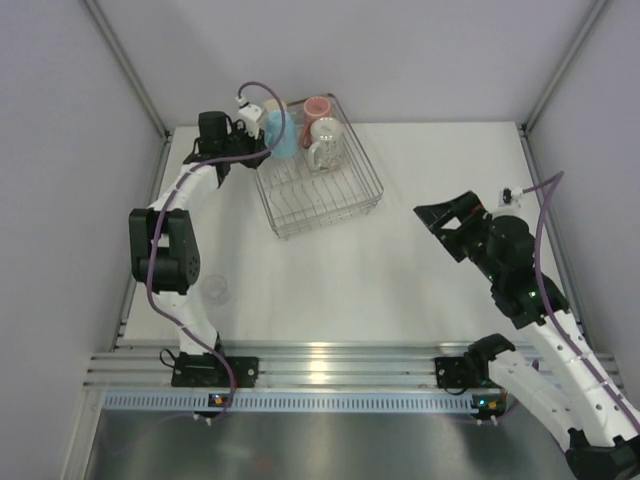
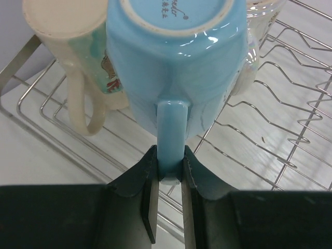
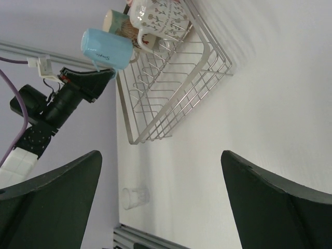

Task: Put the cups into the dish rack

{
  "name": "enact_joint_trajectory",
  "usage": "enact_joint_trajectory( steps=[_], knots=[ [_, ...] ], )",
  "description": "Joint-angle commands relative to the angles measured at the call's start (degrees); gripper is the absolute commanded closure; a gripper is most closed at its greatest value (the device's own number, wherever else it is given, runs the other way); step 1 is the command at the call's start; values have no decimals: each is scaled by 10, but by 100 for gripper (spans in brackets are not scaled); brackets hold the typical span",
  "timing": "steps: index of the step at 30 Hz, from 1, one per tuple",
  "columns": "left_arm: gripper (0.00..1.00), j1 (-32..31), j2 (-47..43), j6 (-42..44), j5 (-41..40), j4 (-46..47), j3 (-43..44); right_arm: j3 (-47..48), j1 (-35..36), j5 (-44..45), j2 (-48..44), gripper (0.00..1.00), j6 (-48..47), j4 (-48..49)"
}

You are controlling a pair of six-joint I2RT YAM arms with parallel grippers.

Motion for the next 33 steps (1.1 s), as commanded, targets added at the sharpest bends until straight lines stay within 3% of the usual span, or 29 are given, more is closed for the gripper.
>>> enact_joint_trajectory(
  steps=[1, 7, 33],
  knots=[
    [100, -4, 11, 10, 69, 112, 50, 20, -9, 4, 11, 1, -32, 39],
    [100, -4, 26, 16, 68, 166, 21, 25, -11, 0, 24, 1, -39, 48],
    [100, 0, 95, 52, 23, 156, 18, 24, -14, -7, 44, 1, -57, 81]
  ],
)
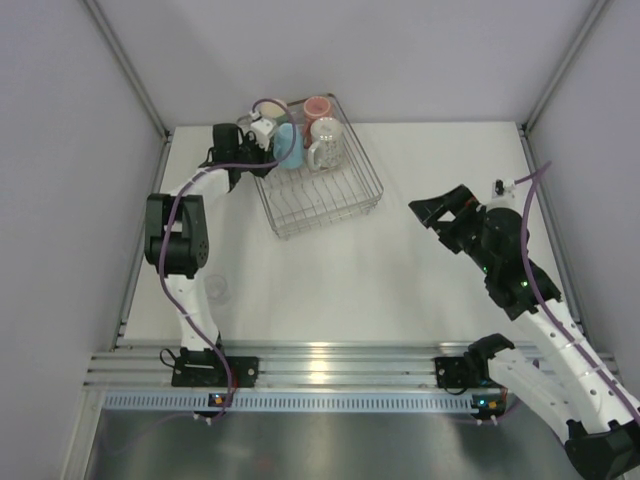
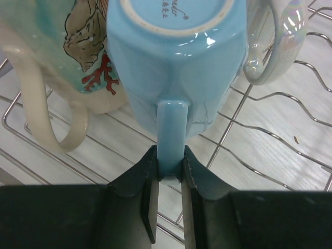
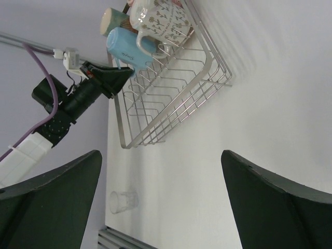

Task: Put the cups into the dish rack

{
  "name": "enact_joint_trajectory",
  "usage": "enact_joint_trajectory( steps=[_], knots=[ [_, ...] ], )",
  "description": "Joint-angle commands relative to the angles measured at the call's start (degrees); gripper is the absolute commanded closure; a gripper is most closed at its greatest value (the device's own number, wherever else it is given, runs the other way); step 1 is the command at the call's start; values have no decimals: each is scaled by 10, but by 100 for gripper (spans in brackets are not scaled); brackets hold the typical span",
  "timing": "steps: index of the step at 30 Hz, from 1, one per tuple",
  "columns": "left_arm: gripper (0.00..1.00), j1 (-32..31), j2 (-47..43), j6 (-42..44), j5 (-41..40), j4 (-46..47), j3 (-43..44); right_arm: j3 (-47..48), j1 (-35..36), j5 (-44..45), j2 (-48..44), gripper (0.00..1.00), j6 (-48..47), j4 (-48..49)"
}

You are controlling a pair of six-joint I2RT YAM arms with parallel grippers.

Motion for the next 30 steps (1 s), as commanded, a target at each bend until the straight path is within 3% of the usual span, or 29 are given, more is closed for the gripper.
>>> enact_joint_trajectory(
  steps=[1, 14, 22, 25, 30],
  knots=[
    [100, 5, -3, 15, 8, 76, 21, 23, -11, -1, 0, 1, -13, 31],
    [100, 6, 2, 41, -6, 52, 21, 16, -11, -10, 25, 1, -10, 45],
    [100, 12, 23, 46, 30, 11, 55, 14, -11, -11, 33, 2, -14, 55],
    [92, 12, 24, 43, 31, 6, 55, 16, -11, -11, 38, 1, -16, 56],
    [88, 12, 17, 46, 26, 2, 46, 19, -11, -28, 45, 1, -14, 62]
  ],
)
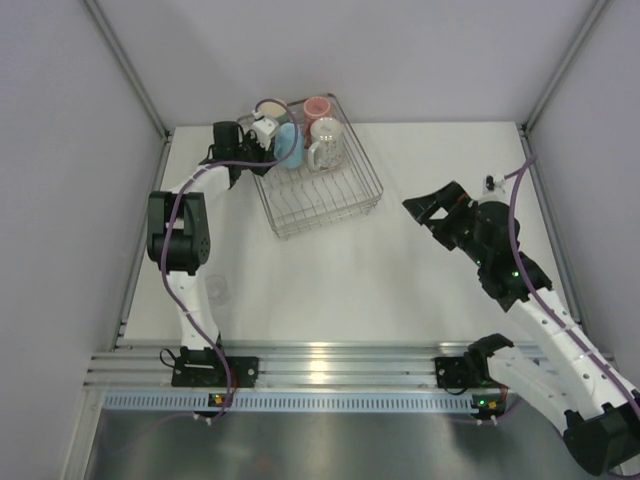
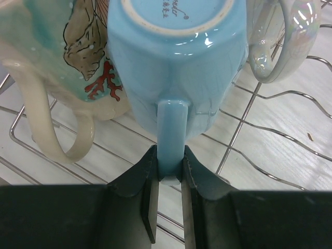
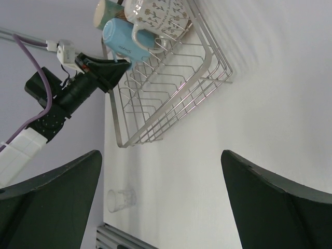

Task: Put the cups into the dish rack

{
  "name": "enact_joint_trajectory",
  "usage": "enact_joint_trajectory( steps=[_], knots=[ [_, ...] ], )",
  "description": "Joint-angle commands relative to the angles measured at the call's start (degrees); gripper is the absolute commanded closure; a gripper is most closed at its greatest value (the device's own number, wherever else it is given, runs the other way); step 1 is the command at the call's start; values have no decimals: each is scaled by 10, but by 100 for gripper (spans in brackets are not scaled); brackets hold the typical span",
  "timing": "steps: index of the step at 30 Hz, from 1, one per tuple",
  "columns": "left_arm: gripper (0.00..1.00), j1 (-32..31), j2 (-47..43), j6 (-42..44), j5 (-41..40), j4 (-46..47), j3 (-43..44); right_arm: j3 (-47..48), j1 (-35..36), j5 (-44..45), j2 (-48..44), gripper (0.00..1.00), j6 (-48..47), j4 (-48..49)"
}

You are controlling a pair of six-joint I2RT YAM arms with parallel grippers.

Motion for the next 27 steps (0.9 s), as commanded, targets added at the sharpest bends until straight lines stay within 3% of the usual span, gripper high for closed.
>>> enact_joint_trajectory(
  steps=[1, 13, 21, 27],
  knots=[
    [85, 10, -7, 8, 16, 14, 16, 19, -11, -18, 4, 1, -12, 35],
    [62, 10, -45, -3, 19, 10, -10, 26, -11, -28, -6, 2, -4, 29],
    [60, 10, -77, -22, 17, 10, -19, 26, -10, -28, -25, 2, -1, 18],
    [56, 9, -130, -88, 21, 20, -15, 56, -11, -32, -24, 2, -64, -21]
  ],
)
